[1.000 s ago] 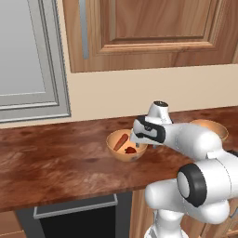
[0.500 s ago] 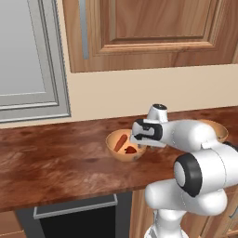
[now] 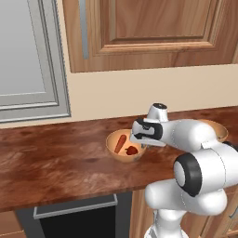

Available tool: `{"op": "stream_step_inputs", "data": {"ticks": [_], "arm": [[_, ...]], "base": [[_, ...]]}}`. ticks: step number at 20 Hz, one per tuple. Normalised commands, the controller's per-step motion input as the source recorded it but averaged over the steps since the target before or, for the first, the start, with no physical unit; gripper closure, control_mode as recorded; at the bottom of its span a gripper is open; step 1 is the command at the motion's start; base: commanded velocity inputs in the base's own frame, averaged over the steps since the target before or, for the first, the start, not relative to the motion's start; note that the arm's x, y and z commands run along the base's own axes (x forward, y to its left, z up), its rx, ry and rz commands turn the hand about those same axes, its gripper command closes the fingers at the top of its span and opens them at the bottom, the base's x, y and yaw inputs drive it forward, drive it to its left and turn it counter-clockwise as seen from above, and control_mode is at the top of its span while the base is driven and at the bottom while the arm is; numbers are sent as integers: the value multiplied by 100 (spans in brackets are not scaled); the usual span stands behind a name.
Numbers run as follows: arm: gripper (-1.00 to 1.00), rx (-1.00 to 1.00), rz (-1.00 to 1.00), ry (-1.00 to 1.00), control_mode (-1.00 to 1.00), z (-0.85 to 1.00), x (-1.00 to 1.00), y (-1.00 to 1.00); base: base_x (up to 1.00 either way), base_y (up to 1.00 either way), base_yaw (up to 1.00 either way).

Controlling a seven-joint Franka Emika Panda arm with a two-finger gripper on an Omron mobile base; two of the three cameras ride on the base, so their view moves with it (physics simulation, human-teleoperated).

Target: Place the bowl with the bell pepper and carrot on the top shelf of the fridge. Place the bowl with the fish and chicken drumstick on the second highest shelf of the fridge.

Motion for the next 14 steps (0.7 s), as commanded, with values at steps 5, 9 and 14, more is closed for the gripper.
{"op": "stream_step_inputs", "data": {"ticks": [5,9,14], "arm": [[100,0,-4,-19,-100,48,-33,0],[100,3,-9,-23,-100,59,-66,-6],[100,6,-13,-22,-100,65,-75,-13]], "base": [[0,0,0],[0,0,0],[0,0,0]]}}
